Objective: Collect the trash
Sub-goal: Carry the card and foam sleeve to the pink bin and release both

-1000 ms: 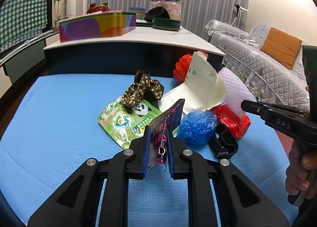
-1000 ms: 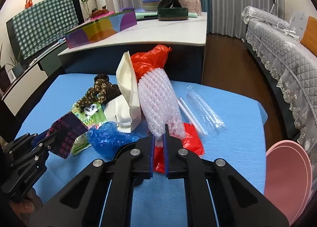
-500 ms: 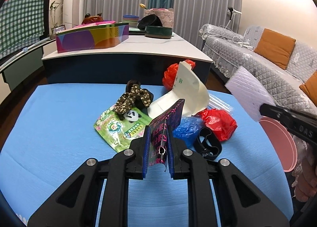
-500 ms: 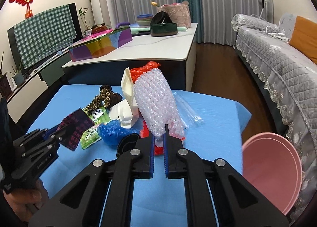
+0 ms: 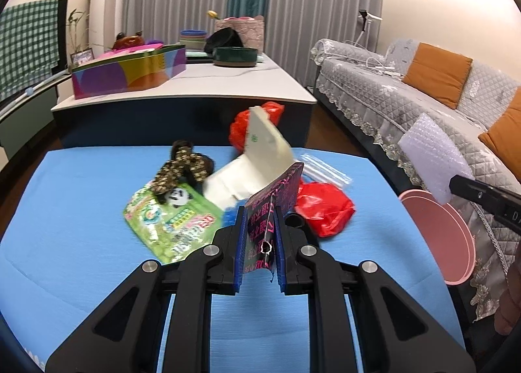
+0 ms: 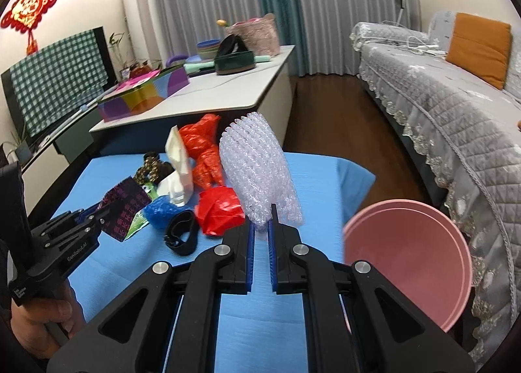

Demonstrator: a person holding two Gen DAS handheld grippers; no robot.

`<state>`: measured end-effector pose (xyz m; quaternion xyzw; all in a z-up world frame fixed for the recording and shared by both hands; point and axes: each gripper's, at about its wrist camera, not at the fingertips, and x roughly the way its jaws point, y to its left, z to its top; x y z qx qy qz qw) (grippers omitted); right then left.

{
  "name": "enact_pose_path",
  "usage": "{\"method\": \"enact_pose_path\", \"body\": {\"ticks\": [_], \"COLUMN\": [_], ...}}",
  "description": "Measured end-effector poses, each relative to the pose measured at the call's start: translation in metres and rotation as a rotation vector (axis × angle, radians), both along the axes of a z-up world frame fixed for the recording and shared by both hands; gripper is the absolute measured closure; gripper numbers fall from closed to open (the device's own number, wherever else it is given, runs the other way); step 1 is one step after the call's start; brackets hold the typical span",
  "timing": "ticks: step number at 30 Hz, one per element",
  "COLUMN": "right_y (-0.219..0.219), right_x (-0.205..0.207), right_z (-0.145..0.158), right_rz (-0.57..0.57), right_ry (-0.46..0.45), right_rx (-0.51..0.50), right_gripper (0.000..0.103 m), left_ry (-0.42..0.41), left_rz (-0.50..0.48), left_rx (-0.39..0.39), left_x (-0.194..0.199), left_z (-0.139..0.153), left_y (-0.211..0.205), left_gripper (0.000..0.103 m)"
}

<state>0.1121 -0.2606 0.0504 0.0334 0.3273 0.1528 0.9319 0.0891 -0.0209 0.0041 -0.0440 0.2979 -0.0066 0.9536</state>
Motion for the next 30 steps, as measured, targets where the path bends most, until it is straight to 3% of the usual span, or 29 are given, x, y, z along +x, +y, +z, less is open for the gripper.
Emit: {"method": "enact_pose_path", "body": {"ticks": [30], "right_y": [-0.083], "right_x": [-0.005], "right_z": [0.022], "right_rz": [-0.238], "right_ry": [-0.065], "right_rx": [0.038], "right_gripper": [0.095], "left_ry": [-0.008], "left_rz": [-0.148], "left_rx": [-0.007], "left_x": [0.039], "left_z": [0.025], "left_y": [-0.081], "left_gripper": [0.087]}}
